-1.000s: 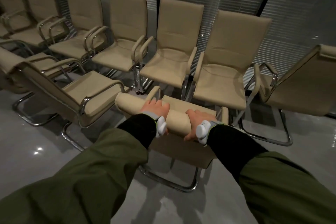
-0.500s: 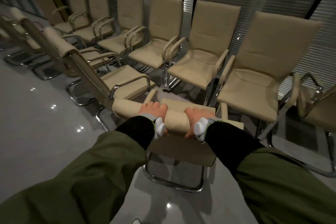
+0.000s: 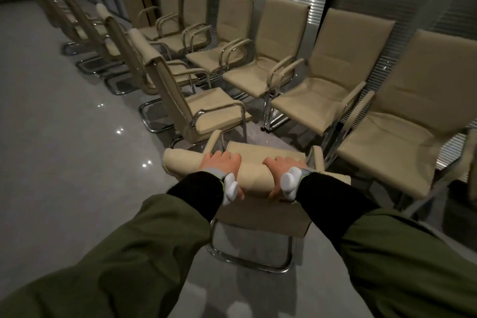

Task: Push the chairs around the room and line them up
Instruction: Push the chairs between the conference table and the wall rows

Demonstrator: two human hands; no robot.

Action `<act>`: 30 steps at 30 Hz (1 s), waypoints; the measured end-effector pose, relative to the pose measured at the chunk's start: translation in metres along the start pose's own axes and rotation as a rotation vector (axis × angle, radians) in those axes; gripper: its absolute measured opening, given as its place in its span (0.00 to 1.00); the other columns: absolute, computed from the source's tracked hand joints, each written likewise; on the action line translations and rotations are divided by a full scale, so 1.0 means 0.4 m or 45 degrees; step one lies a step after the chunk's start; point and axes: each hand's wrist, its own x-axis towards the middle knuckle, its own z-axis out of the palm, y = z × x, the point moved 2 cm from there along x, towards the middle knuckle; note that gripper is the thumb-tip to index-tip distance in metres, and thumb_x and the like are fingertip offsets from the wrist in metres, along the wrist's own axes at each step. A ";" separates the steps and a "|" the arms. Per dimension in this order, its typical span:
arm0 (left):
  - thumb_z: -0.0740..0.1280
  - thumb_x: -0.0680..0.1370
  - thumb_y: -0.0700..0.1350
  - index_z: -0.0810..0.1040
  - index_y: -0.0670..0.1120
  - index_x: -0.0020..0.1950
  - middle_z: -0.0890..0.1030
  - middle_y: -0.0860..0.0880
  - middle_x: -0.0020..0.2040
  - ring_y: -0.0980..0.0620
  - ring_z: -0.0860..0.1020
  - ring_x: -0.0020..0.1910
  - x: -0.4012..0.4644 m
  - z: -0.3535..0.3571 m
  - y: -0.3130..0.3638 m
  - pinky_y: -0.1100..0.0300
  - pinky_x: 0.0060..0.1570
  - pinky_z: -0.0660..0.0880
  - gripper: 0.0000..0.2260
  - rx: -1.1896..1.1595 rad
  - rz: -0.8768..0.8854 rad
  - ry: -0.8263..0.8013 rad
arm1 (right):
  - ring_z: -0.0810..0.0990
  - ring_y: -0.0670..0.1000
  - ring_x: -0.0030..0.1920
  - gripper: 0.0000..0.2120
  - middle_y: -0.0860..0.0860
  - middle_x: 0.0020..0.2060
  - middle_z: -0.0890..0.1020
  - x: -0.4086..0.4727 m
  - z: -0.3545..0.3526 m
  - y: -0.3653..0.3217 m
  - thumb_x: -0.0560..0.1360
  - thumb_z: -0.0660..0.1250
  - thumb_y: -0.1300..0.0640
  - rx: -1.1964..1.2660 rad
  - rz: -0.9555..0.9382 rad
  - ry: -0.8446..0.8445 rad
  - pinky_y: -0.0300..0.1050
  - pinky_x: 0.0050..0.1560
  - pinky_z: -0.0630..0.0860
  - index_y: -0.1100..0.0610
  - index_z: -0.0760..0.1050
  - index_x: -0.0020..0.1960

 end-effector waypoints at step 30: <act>0.75 0.61 0.67 0.69 0.53 0.59 0.75 0.48 0.55 0.45 0.74 0.56 -0.571 0.135 -0.200 0.52 0.51 0.67 0.34 -0.103 -0.387 0.054 | 0.77 0.59 0.57 0.40 0.52 0.59 0.76 -0.190 0.048 -0.476 0.59 0.78 0.38 -0.044 -0.471 -0.044 0.52 0.55 0.75 0.47 0.67 0.65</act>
